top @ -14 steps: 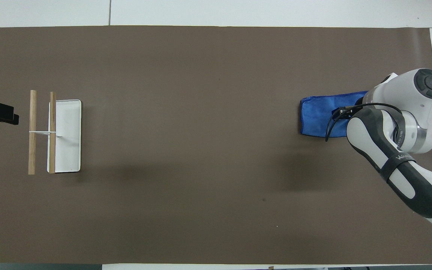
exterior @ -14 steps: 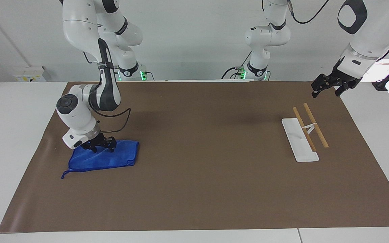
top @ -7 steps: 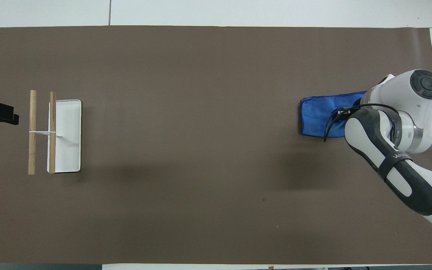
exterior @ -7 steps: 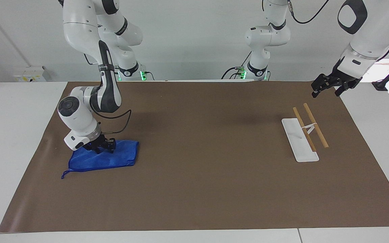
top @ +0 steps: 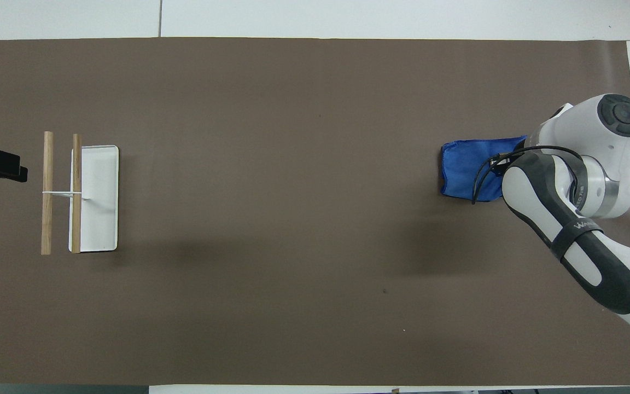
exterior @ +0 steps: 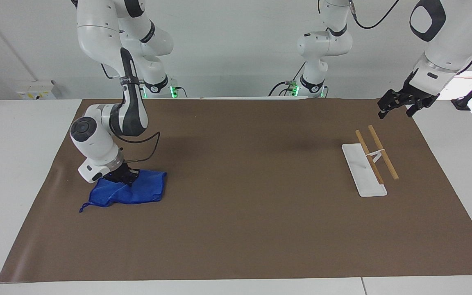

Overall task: Right arm passes towel to left arm to hang
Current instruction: 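Lift the towel with the right gripper toward the left gripper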

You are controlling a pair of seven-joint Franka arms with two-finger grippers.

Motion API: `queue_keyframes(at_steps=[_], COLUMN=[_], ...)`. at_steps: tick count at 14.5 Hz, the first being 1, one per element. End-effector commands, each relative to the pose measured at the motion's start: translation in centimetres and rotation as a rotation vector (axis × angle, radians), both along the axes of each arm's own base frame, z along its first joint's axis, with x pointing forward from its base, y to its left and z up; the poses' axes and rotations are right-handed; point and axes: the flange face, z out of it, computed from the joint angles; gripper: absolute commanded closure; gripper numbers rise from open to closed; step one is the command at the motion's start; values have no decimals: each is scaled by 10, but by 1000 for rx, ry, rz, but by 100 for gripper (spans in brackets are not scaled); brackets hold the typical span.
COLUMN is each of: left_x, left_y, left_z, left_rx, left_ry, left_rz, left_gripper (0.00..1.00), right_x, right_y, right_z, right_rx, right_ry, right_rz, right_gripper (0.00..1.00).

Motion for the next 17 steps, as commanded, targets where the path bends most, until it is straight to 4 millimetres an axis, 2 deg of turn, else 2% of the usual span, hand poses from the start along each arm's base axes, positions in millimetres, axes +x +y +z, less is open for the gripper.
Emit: queue_keyframes(at_steps=[1,3,5,7,9,11,12,14,17], left_x=[-8,-8,-8,-8,-8,-8,-8,-8,-8], left_y=[0,-1,-1,0,0,0,0,0,0], left_z=[2,2,1,1,1,2,1,1,1], left_rx=[22,22,22,22,22,22,22,22,22], left_ry=[-3,-3,-1,-1,-1,-3,-1,-1,-1], left_rz=[6,5,5,6,6,6,6,6,6], left_gripper=[0,0,0,0,0,0,0,0,0], right_x=[14,22,28,30,24,16,15,5,-14], right_y=[11,29,59,99,135,183,201,242,297], right_z=[26,52,92,127,153,168,176,191,211], right_rx=[10,19,71,118,192,333,387,432,514], right_ry=[23,51,74,80,69,88,99,135,190], right_rz=[34,42,-14,-41,-102,-189,-285,-468,-644], right_gripper=[100,100,100,100,100,100,100,100,100])
